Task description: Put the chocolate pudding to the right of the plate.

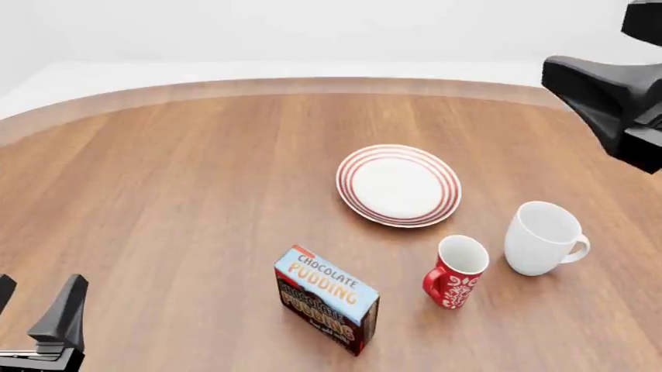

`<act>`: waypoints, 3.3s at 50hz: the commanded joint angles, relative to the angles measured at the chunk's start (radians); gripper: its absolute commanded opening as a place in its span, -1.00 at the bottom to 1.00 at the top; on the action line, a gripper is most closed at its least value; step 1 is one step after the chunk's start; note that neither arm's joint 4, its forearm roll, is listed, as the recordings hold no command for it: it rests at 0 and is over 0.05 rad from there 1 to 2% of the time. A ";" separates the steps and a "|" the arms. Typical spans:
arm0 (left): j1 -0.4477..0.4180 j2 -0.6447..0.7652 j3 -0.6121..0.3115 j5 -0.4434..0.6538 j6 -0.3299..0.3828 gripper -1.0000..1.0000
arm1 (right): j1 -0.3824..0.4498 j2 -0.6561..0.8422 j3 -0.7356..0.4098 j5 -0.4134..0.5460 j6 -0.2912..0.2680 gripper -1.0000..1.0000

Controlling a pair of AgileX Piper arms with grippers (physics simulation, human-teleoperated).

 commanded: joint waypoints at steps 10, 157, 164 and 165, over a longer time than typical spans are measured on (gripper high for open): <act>0.000 0.000 0.000 0.000 0.000 1.00 | 0.118 0.075 0.062 -0.028 -0.041 1.00; 0.000 0.000 0.000 0.000 0.000 1.00 | 0.396 0.508 0.448 -0.534 0.234 1.00; 0.000 0.000 0.000 0.000 0.000 1.00 | 0.393 0.530 0.457 -0.555 0.242 1.00; 0.000 0.000 0.000 0.000 0.000 1.00 | 0.393 0.534 0.459 -0.560 0.241 1.00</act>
